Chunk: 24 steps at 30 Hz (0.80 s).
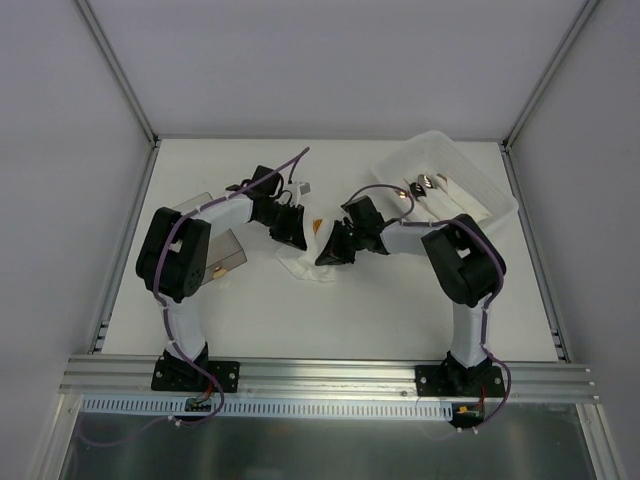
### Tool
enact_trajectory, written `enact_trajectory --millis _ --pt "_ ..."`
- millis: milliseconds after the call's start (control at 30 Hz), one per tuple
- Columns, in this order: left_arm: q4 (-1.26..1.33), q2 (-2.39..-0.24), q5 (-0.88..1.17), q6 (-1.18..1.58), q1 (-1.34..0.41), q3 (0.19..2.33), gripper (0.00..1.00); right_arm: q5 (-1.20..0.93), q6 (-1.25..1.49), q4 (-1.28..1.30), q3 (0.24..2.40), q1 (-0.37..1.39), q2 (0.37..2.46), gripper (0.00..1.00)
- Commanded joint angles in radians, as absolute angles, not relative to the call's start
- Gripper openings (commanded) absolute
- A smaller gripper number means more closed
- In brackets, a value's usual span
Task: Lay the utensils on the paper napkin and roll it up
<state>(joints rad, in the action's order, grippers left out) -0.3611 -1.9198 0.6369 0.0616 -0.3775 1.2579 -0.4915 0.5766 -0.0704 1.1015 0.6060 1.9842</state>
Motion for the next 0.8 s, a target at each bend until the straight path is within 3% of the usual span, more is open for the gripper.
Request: enact_trajectory --millis 0,367,700,767 --pt "-0.368 -1.839 0.699 0.083 -0.371 1.25 0.15 -0.391 0.717 -0.055 1.054 0.598 2.003 0.0" --pt "-0.339 -1.862 0.713 0.19 -0.416 1.175 0.15 -0.356 0.916 -0.075 1.072 0.606 2.071 0.0" --pt "-0.406 -2.035 0.572 0.195 -0.403 1.268 0.13 -0.354 0.85 -0.06 1.071 0.591 1.984 0.0" --pt "-0.454 -2.069 0.54 0.175 -0.385 1.298 0.11 -0.373 0.807 -0.052 1.092 0.58 1.947 0.04"
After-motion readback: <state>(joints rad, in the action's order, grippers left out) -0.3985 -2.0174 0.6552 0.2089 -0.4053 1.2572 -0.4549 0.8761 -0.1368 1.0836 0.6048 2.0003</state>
